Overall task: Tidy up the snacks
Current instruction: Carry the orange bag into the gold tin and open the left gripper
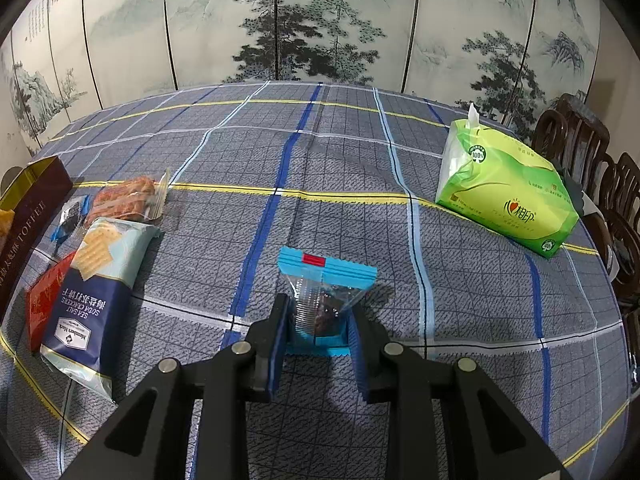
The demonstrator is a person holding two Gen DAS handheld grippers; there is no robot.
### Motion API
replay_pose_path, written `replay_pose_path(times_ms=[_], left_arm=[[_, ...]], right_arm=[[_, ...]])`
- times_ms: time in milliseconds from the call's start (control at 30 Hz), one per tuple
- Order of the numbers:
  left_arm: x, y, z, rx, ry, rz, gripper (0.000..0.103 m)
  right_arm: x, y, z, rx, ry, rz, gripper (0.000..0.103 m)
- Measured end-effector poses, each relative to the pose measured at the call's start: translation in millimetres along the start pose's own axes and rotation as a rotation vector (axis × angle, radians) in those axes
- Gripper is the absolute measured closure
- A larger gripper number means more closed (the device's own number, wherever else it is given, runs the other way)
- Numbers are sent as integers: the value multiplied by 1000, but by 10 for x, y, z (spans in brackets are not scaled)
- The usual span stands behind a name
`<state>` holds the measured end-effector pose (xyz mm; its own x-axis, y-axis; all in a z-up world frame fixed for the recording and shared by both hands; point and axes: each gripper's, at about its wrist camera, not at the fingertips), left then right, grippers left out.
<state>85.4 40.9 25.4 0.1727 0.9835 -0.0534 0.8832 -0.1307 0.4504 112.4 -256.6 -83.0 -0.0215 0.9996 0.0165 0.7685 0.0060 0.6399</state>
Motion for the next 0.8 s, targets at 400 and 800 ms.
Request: replay_pose_path(times_ms=[400,800], left_arm=[[698,60,-241,-46,131,-84,75],[1249,-128,-10,24,214,-161,75]], right_arm=[[2,-1,-9,-2,-7,-7,74],[31,-5,-9,-5,-18,-16,74]])
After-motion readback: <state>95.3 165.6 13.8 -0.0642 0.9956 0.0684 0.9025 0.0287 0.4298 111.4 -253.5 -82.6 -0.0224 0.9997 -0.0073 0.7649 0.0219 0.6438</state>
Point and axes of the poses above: each gripper's, at about its wrist camera, not at the fingertips, and z roughly the way its jaws point, x to its left, y to its top, and after that the axes turned 5 degrees about z, right-handed
